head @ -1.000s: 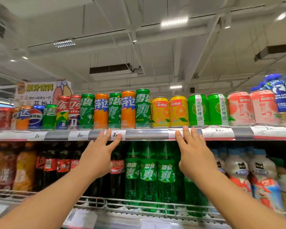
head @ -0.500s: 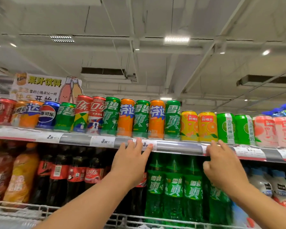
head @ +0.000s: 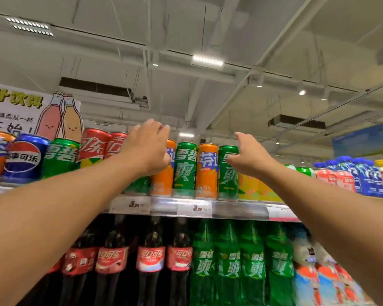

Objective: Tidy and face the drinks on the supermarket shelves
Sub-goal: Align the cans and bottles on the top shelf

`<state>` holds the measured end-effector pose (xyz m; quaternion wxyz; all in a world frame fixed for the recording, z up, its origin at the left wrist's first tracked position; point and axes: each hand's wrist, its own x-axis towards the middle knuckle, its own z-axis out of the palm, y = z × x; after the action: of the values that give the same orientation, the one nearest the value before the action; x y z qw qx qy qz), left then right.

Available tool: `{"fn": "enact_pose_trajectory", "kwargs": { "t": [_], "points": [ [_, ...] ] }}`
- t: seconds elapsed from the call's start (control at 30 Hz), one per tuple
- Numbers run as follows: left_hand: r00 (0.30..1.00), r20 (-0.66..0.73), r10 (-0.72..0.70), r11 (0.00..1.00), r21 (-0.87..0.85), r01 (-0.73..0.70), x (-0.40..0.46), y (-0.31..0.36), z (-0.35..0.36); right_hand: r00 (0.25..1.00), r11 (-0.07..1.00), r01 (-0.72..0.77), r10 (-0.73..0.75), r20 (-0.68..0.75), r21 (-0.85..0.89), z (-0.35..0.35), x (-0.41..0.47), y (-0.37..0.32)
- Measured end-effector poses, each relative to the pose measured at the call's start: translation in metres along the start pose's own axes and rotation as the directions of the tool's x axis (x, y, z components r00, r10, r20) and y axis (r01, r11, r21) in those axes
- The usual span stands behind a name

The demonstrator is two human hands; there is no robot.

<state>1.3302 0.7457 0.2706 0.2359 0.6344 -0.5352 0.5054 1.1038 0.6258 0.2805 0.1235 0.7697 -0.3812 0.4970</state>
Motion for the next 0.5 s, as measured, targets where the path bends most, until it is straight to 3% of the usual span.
{"fn": "enact_pose_trajectory", "kwargs": {
  "t": [0.17,0.5],
  "points": [
    [0.984,0.177,0.001,0.992,0.121,-0.023,0.016,-0.004,0.012,0.991,1.0,0.018,-0.017,0.136,-0.005,0.015,0.007,0.012],
    [0.979,0.193,-0.062,0.994,0.098,0.044,0.025,0.003,0.025,0.994,1.0,0.02,-0.018,0.107,-0.014,0.022,0.011,0.016]
  ]
}}
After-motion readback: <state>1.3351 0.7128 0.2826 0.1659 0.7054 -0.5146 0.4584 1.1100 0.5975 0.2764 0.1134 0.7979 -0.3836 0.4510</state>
